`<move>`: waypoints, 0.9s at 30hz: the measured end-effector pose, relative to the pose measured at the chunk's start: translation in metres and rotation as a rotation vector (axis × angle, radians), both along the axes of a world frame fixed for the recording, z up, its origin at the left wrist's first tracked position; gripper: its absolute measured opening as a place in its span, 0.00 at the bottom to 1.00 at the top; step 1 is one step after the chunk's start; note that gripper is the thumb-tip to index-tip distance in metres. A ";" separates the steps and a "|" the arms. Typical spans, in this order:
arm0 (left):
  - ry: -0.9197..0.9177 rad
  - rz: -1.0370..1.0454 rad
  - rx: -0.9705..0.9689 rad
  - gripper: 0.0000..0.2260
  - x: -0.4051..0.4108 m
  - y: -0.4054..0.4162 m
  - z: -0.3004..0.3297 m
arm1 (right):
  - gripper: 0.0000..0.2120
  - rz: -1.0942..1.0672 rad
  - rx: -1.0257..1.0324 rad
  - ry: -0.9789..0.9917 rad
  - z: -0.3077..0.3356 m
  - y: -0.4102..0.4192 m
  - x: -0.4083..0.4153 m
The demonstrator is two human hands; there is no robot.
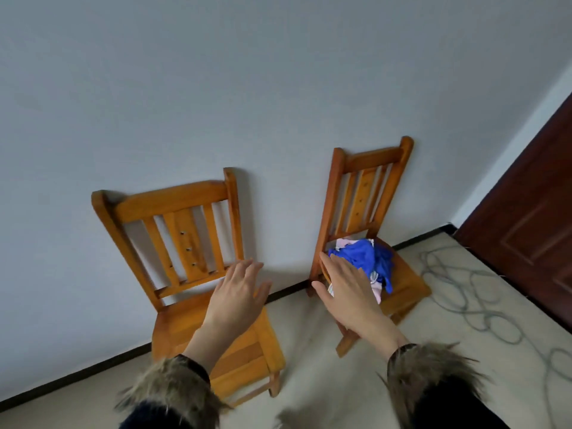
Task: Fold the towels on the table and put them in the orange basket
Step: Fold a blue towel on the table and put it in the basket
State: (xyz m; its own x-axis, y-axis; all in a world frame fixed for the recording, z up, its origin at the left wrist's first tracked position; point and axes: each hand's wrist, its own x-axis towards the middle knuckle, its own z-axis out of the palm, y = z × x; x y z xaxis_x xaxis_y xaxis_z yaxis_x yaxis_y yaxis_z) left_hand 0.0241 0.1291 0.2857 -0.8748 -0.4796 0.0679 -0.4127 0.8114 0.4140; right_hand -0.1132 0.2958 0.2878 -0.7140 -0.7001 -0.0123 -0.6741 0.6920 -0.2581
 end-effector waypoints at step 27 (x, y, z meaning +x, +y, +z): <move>-0.532 -0.189 0.263 0.20 -0.458 0.082 -0.170 | 0.26 -0.217 0.178 -0.391 -0.161 0.093 -0.418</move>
State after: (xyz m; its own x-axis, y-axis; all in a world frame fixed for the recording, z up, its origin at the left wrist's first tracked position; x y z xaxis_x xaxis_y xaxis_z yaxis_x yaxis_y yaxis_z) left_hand -0.4343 0.2112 0.1154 -0.8281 -0.2543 -0.4995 -0.4760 0.7897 0.3871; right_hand -0.5310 0.3885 0.1272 -0.7616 -0.4979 -0.4149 -0.3850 0.8625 -0.3284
